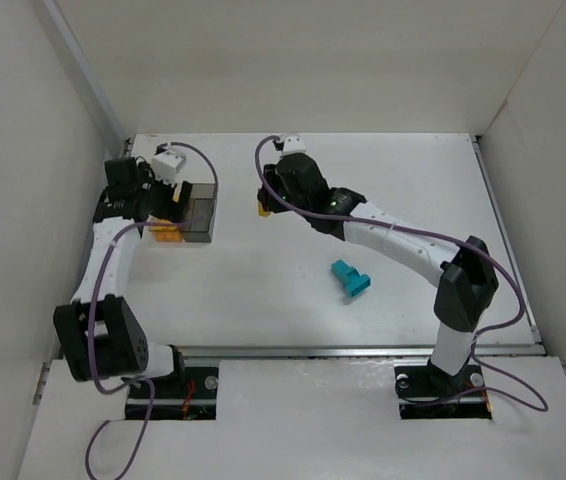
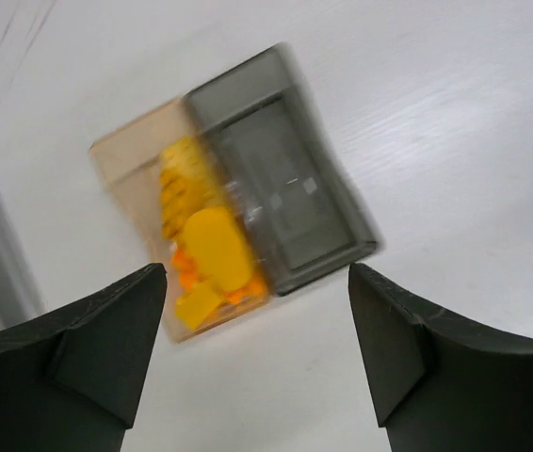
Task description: Sort the legos into containers by color
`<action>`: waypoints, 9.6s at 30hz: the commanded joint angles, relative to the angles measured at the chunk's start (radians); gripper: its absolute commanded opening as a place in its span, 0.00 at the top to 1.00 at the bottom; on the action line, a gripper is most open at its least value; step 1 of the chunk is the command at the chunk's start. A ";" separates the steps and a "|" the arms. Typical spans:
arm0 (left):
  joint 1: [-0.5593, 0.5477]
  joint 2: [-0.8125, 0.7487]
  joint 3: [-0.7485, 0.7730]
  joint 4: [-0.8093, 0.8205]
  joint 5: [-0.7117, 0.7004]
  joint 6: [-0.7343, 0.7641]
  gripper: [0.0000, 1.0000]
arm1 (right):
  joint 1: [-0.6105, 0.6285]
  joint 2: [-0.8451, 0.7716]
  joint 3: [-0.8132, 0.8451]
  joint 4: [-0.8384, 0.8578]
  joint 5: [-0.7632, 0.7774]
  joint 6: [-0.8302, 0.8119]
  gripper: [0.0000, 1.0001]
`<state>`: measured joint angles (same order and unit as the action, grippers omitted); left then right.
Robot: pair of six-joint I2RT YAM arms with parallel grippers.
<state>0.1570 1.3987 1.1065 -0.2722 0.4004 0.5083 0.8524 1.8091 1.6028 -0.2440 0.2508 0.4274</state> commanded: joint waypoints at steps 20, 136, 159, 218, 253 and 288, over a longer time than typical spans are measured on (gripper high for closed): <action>-0.206 -0.188 0.012 0.261 0.637 -0.668 0.00 | 0.097 0.021 0.190 0.080 0.010 0.192 1.00; -0.283 -0.262 -0.053 -0.160 0.026 0.119 0.15 | -0.130 0.077 -0.196 -0.472 -0.070 -0.320 0.09; -0.283 -0.280 -0.071 -0.209 0.057 0.179 0.31 | -0.130 0.069 -0.185 -0.405 -0.139 -0.414 0.91; -0.174 -0.254 0.052 -0.559 0.700 0.622 1.00 | 0.013 0.107 -0.025 -0.296 -0.279 -0.464 1.00; -0.185 -0.274 0.039 -0.706 0.929 0.762 1.00 | 0.068 -0.232 -0.161 0.103 -0.749 -0.661 0.23; -0.160 -0.294 0.079 -0.632 0.969 0.642 1.00 | 0.086 -0.218 -0.291 0.043 -0.684 -0.679 1.00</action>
<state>-0.0227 1.1229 1.1282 -0.9676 1.2591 1.2140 0.9367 1.6009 1.4048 -0.1623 -0.5125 -0.2405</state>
